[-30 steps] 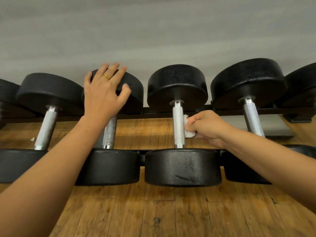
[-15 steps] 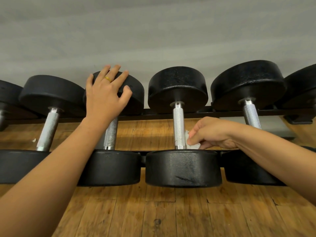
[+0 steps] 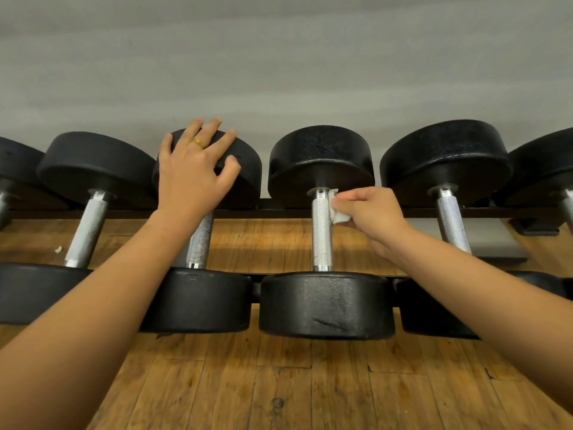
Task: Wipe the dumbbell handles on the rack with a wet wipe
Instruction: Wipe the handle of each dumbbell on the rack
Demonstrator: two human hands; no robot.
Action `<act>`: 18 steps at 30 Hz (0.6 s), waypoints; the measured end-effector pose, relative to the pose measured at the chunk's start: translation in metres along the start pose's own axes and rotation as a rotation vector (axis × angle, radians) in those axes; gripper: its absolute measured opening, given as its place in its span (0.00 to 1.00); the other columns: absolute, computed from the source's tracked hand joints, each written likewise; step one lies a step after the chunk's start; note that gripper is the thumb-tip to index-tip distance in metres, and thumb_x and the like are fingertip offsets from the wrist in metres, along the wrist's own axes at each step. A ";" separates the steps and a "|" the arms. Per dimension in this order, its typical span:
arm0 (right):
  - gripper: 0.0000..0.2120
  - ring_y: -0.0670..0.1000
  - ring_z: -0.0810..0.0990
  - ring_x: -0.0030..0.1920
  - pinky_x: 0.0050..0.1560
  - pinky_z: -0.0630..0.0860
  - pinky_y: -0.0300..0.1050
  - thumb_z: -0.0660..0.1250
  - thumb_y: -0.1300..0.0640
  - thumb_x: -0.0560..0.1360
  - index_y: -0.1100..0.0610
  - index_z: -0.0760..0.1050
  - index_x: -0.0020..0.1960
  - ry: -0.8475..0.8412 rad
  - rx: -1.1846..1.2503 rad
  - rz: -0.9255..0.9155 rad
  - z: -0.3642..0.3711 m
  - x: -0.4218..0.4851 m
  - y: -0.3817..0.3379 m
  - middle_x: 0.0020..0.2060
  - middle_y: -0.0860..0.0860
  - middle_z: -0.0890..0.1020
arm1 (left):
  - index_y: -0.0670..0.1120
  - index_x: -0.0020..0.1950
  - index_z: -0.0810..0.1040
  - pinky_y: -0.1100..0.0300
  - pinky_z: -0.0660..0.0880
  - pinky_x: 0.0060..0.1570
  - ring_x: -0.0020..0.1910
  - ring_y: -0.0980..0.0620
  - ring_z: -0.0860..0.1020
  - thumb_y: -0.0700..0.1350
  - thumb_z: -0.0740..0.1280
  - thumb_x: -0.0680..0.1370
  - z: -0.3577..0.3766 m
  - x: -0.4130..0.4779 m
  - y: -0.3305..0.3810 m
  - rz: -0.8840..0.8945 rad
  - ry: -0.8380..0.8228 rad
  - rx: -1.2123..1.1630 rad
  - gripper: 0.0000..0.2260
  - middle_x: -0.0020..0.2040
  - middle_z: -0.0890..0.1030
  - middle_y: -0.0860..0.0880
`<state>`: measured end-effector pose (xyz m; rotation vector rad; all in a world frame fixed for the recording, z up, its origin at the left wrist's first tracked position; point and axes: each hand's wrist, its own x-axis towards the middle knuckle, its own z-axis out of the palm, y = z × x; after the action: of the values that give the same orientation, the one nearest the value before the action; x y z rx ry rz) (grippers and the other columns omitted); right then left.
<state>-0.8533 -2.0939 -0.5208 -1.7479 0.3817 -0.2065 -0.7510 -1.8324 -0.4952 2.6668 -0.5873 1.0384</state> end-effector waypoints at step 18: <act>0.05 0.49 0.85 0.47 0.55 0.82 0.53 0.75 0.60 0.74 0.52 0.83 0.49 0.133 -0.085 -0.117 0.010 -0.001 0.016 0.44 0.50 0.85 | 0.51 0.72 0.78 0.37 0.59 0.75 0.78 0.46 0.66 0.54 0.57 0.81 0.001 0.001 -0.001 -0.001 0.007 0.008 0.22 0.76 0.73 0.48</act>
<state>-0.8534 -2.0875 -0.5383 -1.8476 0.3899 -0.3974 -0.7493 -1.8320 -0.4954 2.6688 -0.5818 1.0521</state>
